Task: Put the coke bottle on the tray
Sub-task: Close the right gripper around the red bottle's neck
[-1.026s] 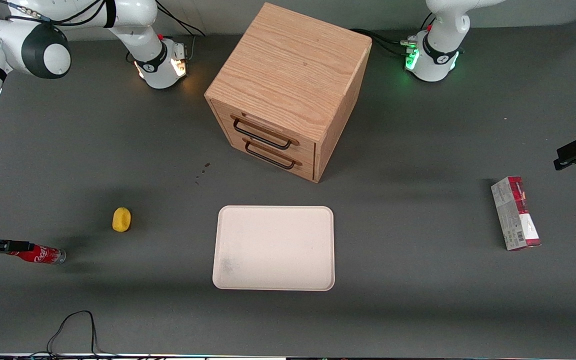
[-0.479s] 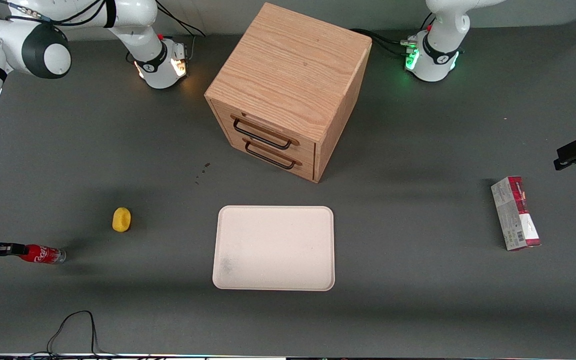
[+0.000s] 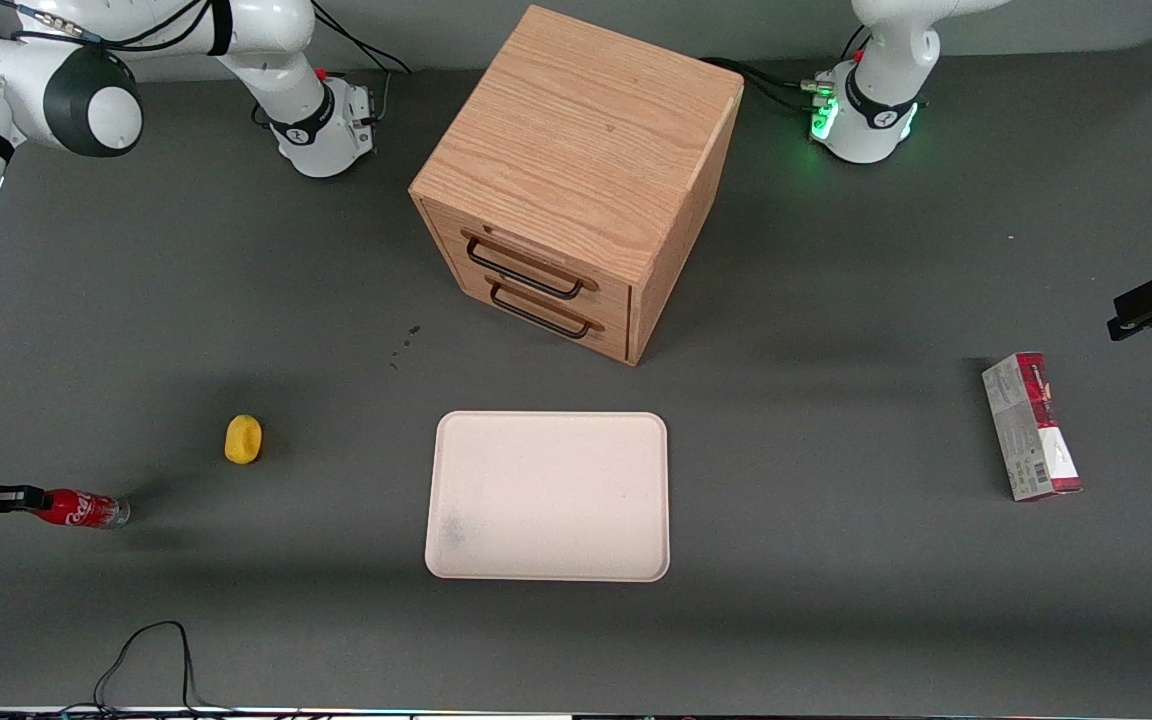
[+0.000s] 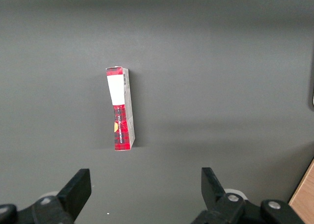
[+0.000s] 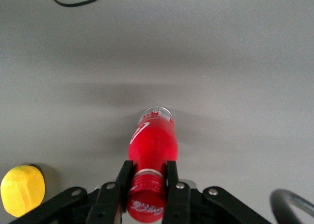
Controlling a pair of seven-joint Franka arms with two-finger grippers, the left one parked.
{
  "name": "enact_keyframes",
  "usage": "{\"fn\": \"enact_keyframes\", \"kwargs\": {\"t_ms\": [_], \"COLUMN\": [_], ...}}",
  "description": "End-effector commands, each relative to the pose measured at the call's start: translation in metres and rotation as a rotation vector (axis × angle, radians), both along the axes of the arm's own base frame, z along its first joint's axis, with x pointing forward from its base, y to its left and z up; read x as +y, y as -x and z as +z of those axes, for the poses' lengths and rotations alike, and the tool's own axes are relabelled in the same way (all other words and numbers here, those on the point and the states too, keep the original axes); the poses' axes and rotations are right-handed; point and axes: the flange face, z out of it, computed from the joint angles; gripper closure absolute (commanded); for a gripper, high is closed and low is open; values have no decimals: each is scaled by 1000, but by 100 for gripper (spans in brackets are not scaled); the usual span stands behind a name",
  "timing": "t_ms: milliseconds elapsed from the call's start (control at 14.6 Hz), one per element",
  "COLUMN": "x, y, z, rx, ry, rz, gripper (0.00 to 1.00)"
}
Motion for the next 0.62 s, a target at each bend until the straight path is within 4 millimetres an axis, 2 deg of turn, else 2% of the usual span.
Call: {"fn": "enact_keyframes", "kwargs": {"t_ms": [0, 205, 342, 547], "x": [2, 8, 15, 22], "y": [1, 12, 29, 66], "z": [40, 82, 132, 223], "rx": [-36, -13, 6, -9], "ry": [23, 8, -3, 1], "rz": [32, 58, 56, 54], "gripper": [100, 100, 100, 100]}}
